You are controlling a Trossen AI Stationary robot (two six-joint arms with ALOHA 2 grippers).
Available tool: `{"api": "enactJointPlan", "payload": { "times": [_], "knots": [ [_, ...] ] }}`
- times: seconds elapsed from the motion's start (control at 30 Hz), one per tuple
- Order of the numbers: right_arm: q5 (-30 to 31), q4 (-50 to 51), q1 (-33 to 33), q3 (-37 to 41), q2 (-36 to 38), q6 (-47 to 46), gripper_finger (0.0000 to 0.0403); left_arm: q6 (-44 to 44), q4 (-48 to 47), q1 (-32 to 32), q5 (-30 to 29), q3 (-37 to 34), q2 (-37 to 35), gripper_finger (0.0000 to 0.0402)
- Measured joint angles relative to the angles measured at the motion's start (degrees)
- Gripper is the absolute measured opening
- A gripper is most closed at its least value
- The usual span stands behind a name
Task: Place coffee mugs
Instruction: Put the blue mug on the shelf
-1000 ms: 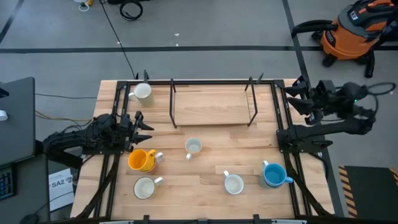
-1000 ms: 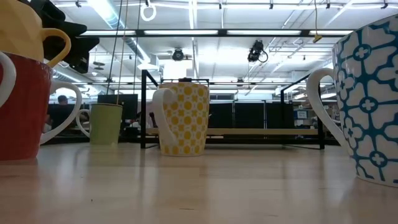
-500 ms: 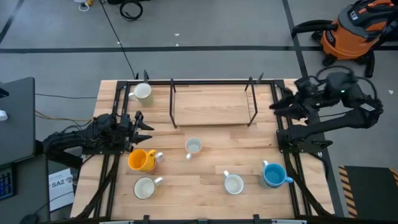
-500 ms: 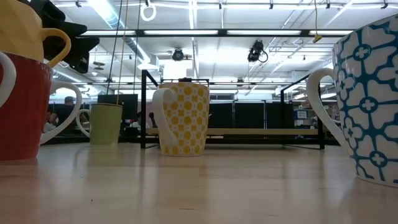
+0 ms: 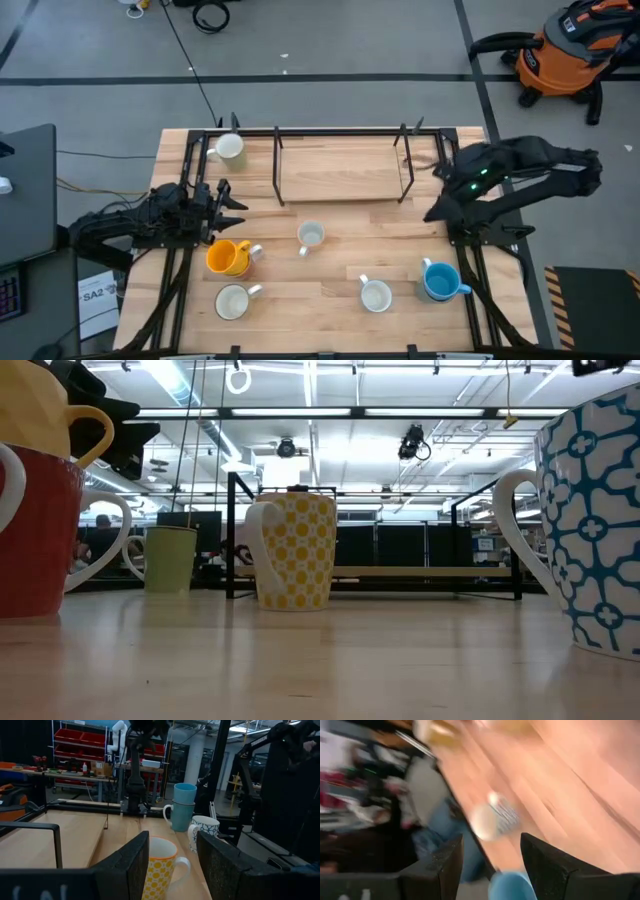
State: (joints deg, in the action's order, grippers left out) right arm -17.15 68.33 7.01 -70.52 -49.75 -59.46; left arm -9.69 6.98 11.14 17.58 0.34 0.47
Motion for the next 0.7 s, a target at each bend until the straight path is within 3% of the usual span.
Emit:
{"api": "enactJointPlan", "payload": {
  "times": [0.17, 0.7],
  "knots": [
    [-3.9, 3.64, 4.74, 0.0, -4.41, -0.99, 0.0203, -0.02, -0.02, -0.01, -0.02, 0.0, 0.0, 0.0172],
    [-3.06, 10.21, 19.99, 0.0, -18.13, -0.85, 0.0203, -0.02, 0.0, -0.01, -0.01, 0.0, 0.0, 0.0172]
  ]
}}
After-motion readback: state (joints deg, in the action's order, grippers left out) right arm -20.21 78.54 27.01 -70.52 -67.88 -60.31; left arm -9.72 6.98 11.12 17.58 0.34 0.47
